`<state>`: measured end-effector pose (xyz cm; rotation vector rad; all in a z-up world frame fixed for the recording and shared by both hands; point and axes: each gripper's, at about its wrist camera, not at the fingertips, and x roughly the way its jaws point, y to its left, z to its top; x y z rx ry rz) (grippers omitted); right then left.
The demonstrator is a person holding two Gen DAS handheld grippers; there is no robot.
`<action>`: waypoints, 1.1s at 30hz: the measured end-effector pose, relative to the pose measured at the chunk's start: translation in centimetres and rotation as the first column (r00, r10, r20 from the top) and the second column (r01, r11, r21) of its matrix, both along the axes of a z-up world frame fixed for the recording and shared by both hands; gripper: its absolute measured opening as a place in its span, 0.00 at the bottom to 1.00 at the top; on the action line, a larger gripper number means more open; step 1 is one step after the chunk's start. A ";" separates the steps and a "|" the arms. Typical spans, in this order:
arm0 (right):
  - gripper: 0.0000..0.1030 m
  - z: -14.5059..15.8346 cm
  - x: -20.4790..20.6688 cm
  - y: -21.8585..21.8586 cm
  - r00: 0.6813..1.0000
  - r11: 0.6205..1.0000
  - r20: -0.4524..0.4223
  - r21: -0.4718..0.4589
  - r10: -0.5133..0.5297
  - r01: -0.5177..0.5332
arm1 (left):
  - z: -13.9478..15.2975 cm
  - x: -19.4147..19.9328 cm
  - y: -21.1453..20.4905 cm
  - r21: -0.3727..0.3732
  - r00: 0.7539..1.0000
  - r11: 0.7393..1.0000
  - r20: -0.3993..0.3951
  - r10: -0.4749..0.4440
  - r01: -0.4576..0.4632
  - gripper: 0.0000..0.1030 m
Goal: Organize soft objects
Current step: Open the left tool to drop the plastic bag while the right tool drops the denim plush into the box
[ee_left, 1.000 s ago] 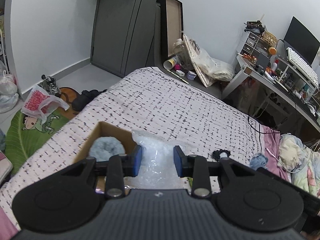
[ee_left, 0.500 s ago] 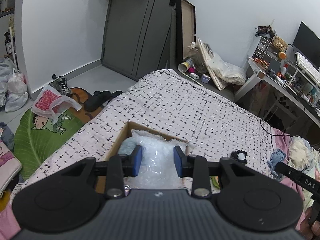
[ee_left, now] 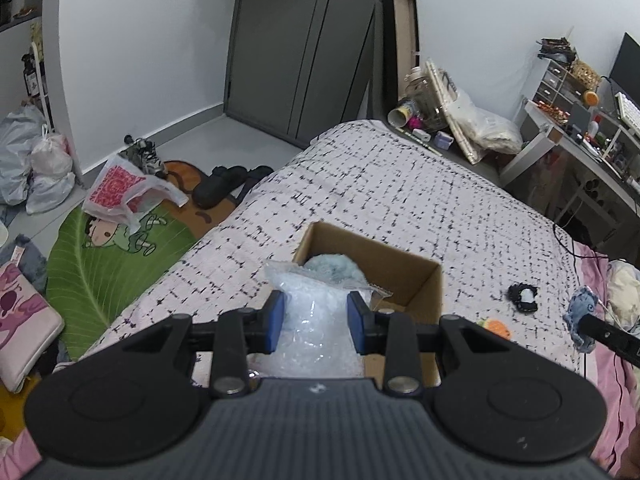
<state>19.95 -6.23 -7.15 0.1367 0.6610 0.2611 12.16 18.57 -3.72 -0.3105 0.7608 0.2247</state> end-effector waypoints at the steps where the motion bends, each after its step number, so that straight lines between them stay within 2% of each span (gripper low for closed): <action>1: 0.27 0.0 0.0 0.2 1.000 1.000 0.000 -0.004 0.003 -0.003 | -0.2 0.1 0.3 -0.004 1.000 1.000 -0.008 0.007 -0.007 0.32; 7: 0.27 -0.3 0.1 1.7 0.999 0.999 -0.001 -0.001 0.042 -0.042 | -1.1 0.2 1.3 0.012 0.999 1.000 -0.034 0.023 -0.023 0.32; 10: 0.27 -0.7 0.1 2.8 0.997 0.997 -0.001 -0.015 0.074 -0.074 | -1.8 0.3 1.9 -0.012 0.998 1.000 -0.056 0.028 -0.029 0.32; 17: 0.27 -1.0 0.1 5.4 0.993 0.993 -0.013 -0.024 0.119 -0.120 | -2.2 1.0 2.1 -0.050 0.999 0.999 -0.045 -0.004 0.002 0.32; 20: 0.27 -0.9 0.1 6.4 0.990 0.990 -0.012 -0.007 0.141 -0.141 | -2.2 1.4 1.8 -0.063 0.999 0.998 -0.039 -0.021 0.019 0.32; 24: 0.27 -0.7 0.1 7.5 0.984 0.984 -0.017 0.025 0.175 -0.175 | -2.0 1.5 1.5 -0.079 0.999 0.996 -0.007 -0.045 0.044 0.38; 28: 0.28 -0.6 0.2 8.5 0.975 0.973 -0.041 0.090 0.218 -0.213 | -1.9 1.5 1.6 -0.077 0.999 0.996 -0.010 -0.041 0.040 0.38; 30: 0.30 -0.7 0.2 9.0 0.966 0.961 -0.054 0.134 0.251 -0.242 | -2.0 1.5 1.6 -0.080 0.999 0.996 -0.011 -0.042 0.041 0.39; 33: 0.44 -1.1 0.1 10.2 0.941 0.932 -0.074 0.182 0.330 -0.313 | -1.9 1.3 1.5 -0.078 0.999 0.996 -0.015 -0.045 0.044 0.39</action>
